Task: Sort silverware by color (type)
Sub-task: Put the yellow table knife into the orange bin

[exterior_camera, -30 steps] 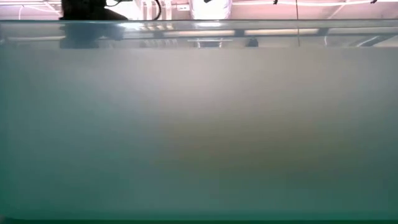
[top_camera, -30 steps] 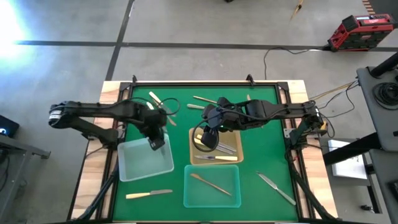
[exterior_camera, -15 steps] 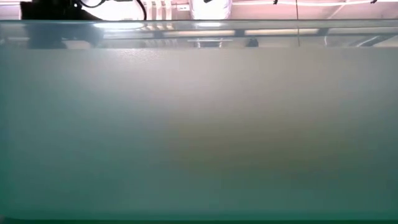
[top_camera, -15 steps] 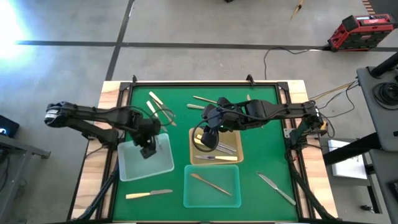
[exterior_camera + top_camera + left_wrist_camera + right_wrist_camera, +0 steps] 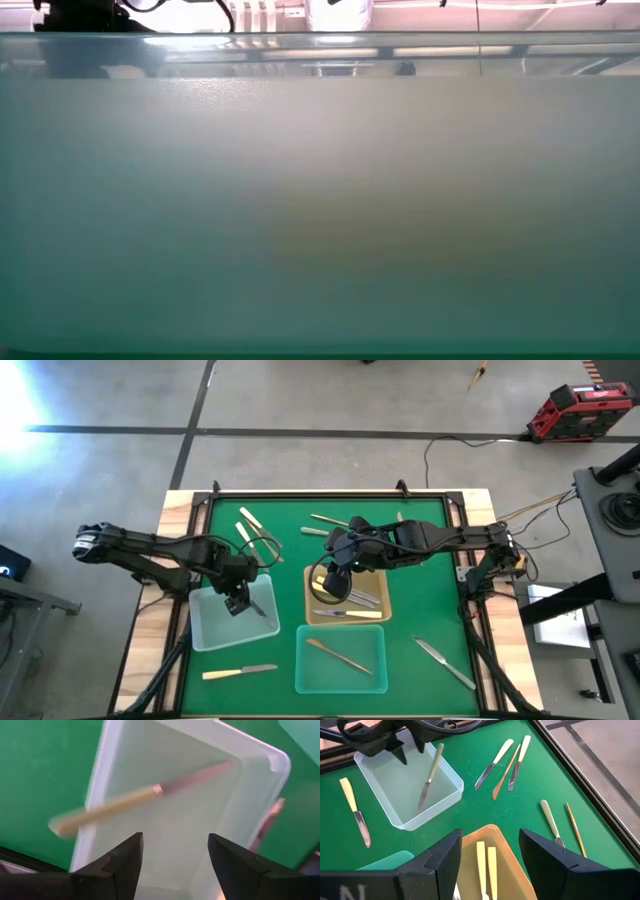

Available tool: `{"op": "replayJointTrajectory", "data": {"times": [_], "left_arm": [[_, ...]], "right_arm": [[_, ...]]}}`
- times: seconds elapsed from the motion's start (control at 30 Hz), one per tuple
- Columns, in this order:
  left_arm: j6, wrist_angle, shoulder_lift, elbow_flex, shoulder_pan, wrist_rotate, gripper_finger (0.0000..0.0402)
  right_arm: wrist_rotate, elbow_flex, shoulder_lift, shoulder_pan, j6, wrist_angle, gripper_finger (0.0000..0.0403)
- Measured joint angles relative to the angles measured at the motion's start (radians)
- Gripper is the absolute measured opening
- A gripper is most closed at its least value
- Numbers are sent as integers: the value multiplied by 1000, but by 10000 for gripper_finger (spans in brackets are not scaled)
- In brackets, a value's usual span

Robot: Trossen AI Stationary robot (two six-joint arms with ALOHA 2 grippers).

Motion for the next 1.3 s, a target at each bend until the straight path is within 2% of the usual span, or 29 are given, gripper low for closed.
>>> {"op": "replayJointTrajectory", "data": {"times": [0.2, 0.33, 0.53, 0.7, 0.93, 1.1, 1.3], "left_arm": [[28, -9, -16, -22, -12, -94, 208], [-3, 2, -100, -100, -25, -154, 208], [6, 212, -260, -245, -10, -167, 208], [140, 409, -283, -282, 40, -175, 208], [366, 407, -192, -228, 153, -226, 208], [468, 396, -63, -205, 301, -161, 208], [635, 228, 130, -107, 454, -156, 208]], "right_arm": [[0, 0, 0, 0, 0, 0, 189], [0, 0, 0, 0, 0, 0, 189], [0, 0, 0, 0, 0, 0, 189], [0, 0, 0, 0, 0, 0, 189], [0, 0, 0, 0, 0, 0, 189], [0, 0, 0, 0, 0, 0, 189], [0, 0, 0, 0, 0, 0, 189]]}}
